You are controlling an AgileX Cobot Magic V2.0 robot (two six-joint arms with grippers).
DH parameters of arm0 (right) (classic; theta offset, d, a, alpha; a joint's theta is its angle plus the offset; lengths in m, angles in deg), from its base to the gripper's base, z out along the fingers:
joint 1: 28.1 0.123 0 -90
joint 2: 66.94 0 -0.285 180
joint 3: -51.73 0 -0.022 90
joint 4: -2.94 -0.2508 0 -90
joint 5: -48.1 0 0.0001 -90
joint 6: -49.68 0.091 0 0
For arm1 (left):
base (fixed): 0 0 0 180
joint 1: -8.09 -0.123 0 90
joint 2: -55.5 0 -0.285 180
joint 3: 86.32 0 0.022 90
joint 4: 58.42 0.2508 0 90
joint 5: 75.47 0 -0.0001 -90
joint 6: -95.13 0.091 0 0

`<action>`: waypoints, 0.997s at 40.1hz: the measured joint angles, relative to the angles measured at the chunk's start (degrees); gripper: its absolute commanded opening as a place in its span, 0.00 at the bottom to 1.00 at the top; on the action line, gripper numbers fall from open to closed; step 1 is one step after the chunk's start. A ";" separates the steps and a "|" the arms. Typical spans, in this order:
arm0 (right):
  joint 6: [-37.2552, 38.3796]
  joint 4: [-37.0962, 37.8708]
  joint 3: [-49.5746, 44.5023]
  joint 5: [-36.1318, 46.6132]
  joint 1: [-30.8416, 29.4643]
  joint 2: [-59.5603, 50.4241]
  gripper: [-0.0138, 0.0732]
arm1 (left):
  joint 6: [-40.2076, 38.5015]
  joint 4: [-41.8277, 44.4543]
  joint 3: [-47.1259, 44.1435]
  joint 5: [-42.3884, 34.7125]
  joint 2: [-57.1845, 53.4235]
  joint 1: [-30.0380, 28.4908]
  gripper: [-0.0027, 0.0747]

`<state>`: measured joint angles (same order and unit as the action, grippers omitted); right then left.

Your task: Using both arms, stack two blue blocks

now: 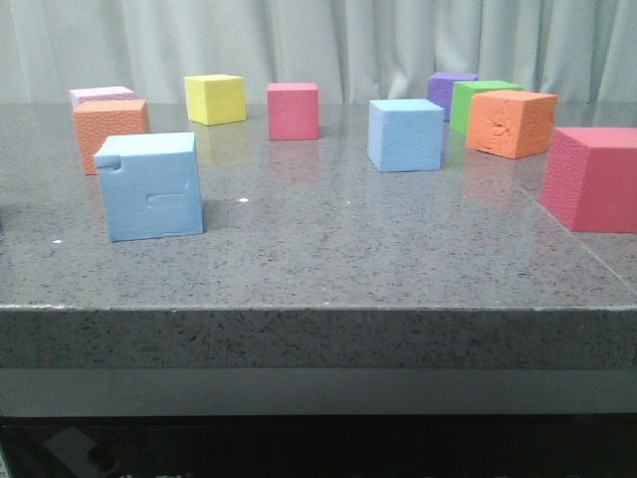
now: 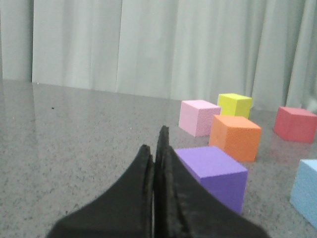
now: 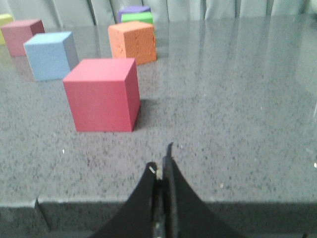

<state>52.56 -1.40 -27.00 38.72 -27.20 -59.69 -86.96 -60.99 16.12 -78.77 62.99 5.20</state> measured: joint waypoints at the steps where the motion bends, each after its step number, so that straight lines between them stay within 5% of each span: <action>1: 0.00 0.00 0.00 0.72 0.00 0.00 0.08 | 0.00 0.00 0.00 -0.79 0.00 0.00 0.01; 11: 0.00 0.00 1.95 4.30 0.00 0.00 0.08 | -0.38 0.00 0.00 -9.25 0.00 0.00 0.01; 26: 0.00 0.00 15.66 4.40 0.00 1.97 0.08 | -0.67 -3.30 3.57 -9.40 0.14 0.00 0.01; 40: 0.00 0.00 35.12 -9.09 0.00 23.22 0.08 | -0.81 2.57 23.19 7.91 20.20 0.00 0.01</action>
<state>52.56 -1.40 8.12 29.62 -27.20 -36.47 -87.76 -58.42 39.31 -70.86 83.19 5.20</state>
